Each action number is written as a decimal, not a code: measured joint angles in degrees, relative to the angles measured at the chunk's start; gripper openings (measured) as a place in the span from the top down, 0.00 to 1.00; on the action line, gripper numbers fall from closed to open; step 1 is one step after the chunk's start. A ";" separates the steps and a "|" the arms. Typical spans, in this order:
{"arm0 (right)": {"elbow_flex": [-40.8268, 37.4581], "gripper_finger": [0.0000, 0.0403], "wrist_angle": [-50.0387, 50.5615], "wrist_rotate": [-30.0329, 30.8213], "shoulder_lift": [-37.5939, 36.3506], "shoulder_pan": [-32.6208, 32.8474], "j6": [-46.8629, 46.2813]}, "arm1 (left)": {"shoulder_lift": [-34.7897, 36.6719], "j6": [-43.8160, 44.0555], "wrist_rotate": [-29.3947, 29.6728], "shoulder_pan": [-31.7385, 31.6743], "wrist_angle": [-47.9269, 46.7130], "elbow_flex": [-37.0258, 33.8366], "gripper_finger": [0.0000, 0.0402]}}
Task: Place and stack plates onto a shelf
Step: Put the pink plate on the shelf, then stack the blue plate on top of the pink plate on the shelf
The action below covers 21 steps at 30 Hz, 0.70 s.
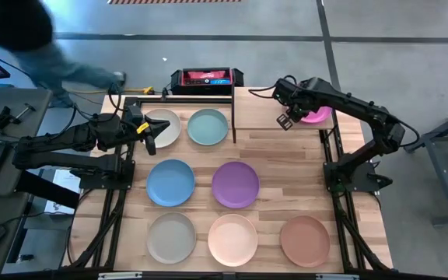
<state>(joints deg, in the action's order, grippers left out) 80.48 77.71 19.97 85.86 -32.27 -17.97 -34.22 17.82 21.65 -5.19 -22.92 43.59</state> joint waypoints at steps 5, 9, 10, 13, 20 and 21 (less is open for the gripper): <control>0.83 0.81 -0.15 -7.39 0.00 0.19 0.00 | 0.01 0.00 0.03 -0.02 0.02 0.00 0.96; 2.56 0.81 -0.12 -9.53 0.00 1.15 -0.34 | 0.01 -0.02 1.50 -0.02 0.20 0.00 0.96; 3.23 0.81 -0.11 -9.53 0.00 1.51 -0.90 | 0.01 -0.02 1.63 -0.02 0.18 0.00 0.96; 5.55 0.81 0.00 -9.59 0.00 3.00 -1.67 | 0.01 -1.87 1.88 -0.02 0.20 0.00 0.96; 10.49 0.81 -0.13 -9.52 0.00 7.72 -5.19 | -0.02 -1.58 1.98 -0.02 0.18 0.00 0.96; 10.94 0.81 -0.14 -9.52 0.00 8.53 -6.08 | -0.02 -1.57 1.98 -0.02 0.15 0.00 0.96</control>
<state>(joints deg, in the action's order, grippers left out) 91.42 77.57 10.45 85.86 -23.75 -24.05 -34.24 16.25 23.63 -5.21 -22.76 43.59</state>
